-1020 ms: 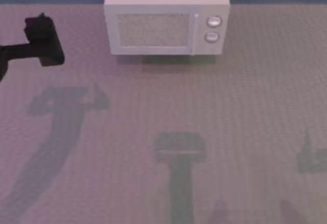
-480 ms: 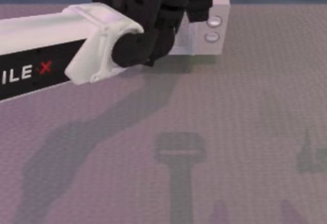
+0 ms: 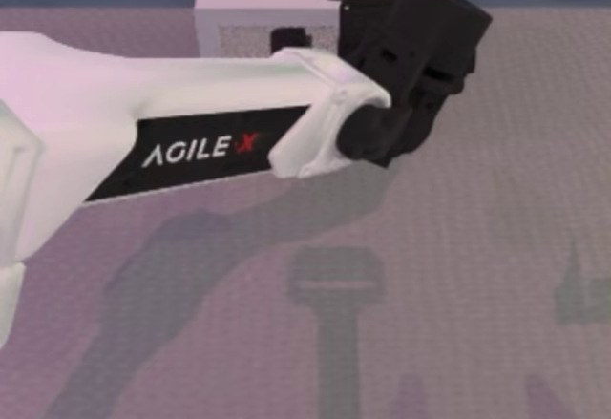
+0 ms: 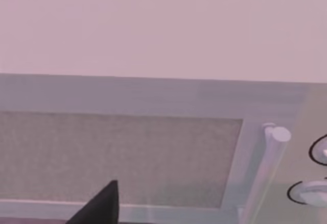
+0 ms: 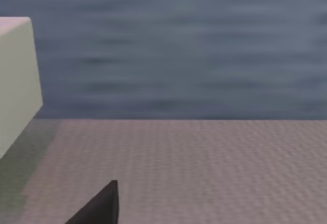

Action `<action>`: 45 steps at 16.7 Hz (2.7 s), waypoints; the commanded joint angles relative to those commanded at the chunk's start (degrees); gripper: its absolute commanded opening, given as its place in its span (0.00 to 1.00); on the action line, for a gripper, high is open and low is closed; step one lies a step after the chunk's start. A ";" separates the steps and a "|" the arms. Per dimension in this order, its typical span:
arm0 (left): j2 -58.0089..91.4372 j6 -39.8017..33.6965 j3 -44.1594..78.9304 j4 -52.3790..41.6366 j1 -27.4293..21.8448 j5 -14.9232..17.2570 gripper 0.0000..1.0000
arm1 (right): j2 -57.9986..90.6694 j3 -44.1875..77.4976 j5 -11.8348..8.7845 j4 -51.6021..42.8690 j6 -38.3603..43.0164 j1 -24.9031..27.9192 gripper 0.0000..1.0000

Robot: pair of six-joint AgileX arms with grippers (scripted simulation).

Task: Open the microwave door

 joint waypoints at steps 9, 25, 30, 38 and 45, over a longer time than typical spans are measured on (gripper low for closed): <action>7.84 2.89 7.16 2.56 3.73 3.20 1.00 | 0.00 0.00 0.00 0.00 0.00 0.00 1.00; 12.83 4.79 11.73 4.19 6.40 5.51 0.32 | 0.00 0.00 0.00 0.00 0.00 0.00 1.00; 12.83 4.79 11.73 4.19 6.40 5.51 0.00 | 0.00 0.00 0.00 0.00 0.00 0.00 1.00; 11.61 4.69 9.52 4.23 2.92 5.77 0.00 | 0.00 0.00 0.00 0.00 0.00 0.00 1.00; 16.16 1.61 20.69 -8.86 3.70 9.10 0.00 | 0.00 0.00 0.00 0.00 0.00 0.00 1.00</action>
